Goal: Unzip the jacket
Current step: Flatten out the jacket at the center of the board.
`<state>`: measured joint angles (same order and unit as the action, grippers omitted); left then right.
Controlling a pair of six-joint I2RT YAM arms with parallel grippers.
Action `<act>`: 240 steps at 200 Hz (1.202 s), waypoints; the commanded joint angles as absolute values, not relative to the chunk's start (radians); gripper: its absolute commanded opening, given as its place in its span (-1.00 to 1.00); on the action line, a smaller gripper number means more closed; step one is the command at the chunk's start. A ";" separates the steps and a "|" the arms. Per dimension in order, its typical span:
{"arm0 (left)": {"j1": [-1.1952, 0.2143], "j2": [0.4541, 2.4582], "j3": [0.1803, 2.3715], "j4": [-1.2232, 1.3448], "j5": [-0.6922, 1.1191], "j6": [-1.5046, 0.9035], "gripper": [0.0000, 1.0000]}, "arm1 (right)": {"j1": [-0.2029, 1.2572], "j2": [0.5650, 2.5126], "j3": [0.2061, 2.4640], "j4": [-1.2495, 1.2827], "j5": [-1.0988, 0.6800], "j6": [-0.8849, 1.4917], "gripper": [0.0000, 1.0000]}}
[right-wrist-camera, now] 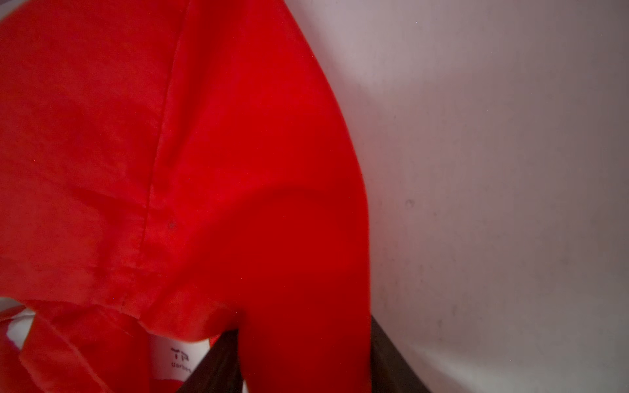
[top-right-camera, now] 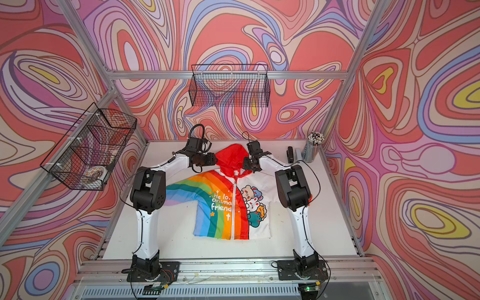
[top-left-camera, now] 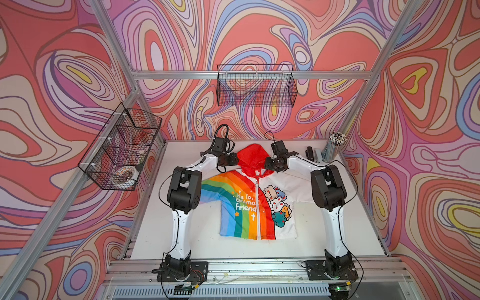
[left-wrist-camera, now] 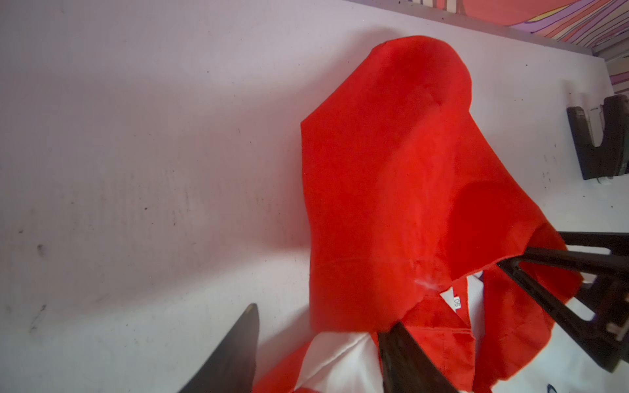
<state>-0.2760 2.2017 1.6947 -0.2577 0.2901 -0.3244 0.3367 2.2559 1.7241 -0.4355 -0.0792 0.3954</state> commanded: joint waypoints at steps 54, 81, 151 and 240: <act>-0.278 2.297 1.838 -0.322 0.202 -0.345 0.30 | 0.329 2.289 1.758 -0.439 -0.064 0.420 0.05; -0.280 2.331 1.907 -0.371 0.152 -0.355 0.31 | 0.320 2.297 1.774 -0.451 0.003 0.444 0.06; -0.280 2.368 2.000 -0.495 0.012 -0.338 0.24 | 0.273 2.292 1.778 -0.453 0.093 0.517 0.04; -0.278 2.322 1.965 -0.550 -0.039 -0.265 -0.29 | 0.249 2.317 1.795 -0.458 -0.001 0.494 -0.23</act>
